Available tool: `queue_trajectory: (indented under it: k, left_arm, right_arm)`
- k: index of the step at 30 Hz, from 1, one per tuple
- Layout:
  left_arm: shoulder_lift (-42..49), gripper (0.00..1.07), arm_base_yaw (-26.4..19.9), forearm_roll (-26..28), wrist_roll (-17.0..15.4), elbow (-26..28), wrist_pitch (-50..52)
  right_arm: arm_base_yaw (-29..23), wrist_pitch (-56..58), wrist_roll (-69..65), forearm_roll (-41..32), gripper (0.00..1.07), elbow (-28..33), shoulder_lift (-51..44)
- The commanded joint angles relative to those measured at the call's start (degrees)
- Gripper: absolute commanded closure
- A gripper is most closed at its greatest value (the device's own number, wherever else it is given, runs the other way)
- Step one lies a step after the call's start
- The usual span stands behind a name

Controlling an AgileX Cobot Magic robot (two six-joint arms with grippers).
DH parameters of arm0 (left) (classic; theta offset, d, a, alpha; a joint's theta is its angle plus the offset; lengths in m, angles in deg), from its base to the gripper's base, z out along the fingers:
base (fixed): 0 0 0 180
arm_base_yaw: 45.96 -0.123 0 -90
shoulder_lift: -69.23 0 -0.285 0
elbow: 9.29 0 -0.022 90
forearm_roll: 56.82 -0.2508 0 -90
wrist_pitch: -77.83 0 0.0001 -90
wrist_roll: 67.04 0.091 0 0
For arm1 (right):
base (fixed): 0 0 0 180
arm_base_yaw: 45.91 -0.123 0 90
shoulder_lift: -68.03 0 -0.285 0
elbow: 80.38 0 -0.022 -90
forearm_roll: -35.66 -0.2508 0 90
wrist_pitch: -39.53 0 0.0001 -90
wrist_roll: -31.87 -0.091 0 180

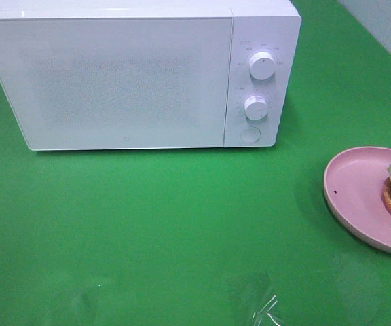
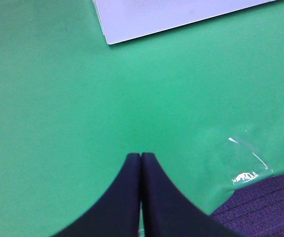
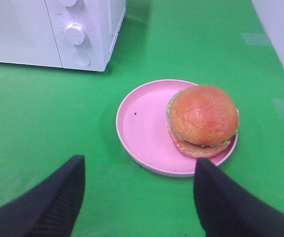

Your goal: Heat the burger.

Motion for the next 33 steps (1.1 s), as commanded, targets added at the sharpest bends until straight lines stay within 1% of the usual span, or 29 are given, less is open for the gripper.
queue_trajectory:
  k: [1,2,3,4,5,6,7,8,12,33]
  left_arm:
    - [2.52,1.07,-1.32,0.17,0.17,-0.11,0.40]
    - [2.52,1.07,-1.32,0.17,0.17,-0.11,0.40]
    - [3.95,1.07,-3.61,0.17,0.17,-0.11,0.40]
    - [3.95,1.07,-3.61,0.17,0.17,-0.11,0.40]
    - [5.50,1.07,-6.36,0.11,0.17,-0.11,0.40]
    - [5.50,1.07,-6.36,0.11,0.17,-0.11,0.40]
    - [7.16,1.07,-8.94,0.11,0.17,-0.11,0.40]
    - [8.77,1.07,-10.31,0.11,0.17,-0.11,0.40]
    - [10.66,1.07,-10.54,0.11,0.17,-0.11,0.40]
    - [10.43,1.07,-10.31,-0.06,0.17,-0.11,0.40]
  right_arm:
    - [-0.11,-0.52,-0.40,-0.23,0.44,0.23,-1.49]
    - [-0.11,-0.52,-0.40,-0.23,0.44,0.23,-1.49]
    - [-0.11,-0.52,-0.40,-0.23,0.44,0.23,-1.49]
    - [-0.11,-0.52,-0.40,-0.23,0.44,0.23,-1.49]
    - [-0.11,-0.52,-0.40,-0.23,0.44,0.23,-1.49]
    - [-0.11,-0.52,-0.40,-0.23,0.44,0.23,-1.49]
    - [-0.11,-0.52,-0.29,-0.23,0.44,0.23,-1.49]
    - [-0.11,-0.52,-0.34,-0.23,0.44,0.23,-1.49]
    - [-0.11,-0.52,-0.34,-0.23,0.44,0.23,-1.49]
    - [-0.11,-0.52,-0.40,-0.23,0.44,0.23,-1.43]
